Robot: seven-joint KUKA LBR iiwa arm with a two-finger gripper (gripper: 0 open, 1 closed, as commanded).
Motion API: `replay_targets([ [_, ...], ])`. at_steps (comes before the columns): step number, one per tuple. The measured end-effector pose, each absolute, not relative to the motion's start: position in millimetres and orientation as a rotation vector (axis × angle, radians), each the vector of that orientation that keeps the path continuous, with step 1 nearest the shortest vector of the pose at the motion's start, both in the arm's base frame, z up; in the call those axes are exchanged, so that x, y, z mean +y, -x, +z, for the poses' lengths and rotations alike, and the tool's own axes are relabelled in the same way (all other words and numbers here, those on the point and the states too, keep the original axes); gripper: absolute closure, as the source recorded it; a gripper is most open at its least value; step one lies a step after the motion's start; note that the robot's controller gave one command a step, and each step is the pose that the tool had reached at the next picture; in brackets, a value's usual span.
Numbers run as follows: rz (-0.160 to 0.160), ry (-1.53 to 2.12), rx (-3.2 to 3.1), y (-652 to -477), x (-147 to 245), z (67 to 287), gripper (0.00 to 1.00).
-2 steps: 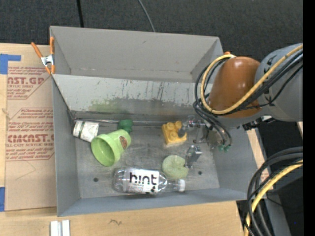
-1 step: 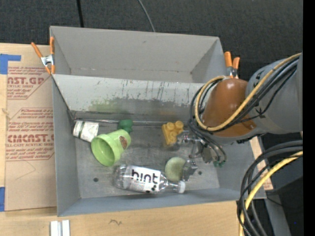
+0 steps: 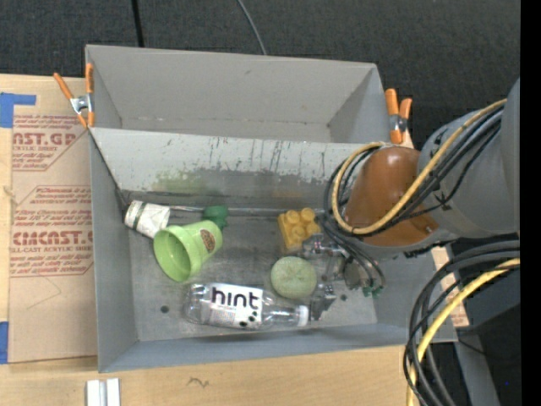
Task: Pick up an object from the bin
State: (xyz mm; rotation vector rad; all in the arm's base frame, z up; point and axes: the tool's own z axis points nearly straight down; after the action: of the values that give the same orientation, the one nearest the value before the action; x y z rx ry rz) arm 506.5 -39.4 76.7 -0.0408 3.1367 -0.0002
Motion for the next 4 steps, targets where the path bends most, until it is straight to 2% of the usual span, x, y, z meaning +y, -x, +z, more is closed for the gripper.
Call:
replay_targets([
  [1,-0.001,0.096,3.139,-503.8,-38,105,0.0],
  [2,0.002,-0.11,3.139,-487.9,-26,75,0.0],
  [3,0.002,-0.087,3.143,-487.3,-25,70,1.0],
  [4,0.002,-0.084,3.142,-487.5,-26,70,1.0],
])
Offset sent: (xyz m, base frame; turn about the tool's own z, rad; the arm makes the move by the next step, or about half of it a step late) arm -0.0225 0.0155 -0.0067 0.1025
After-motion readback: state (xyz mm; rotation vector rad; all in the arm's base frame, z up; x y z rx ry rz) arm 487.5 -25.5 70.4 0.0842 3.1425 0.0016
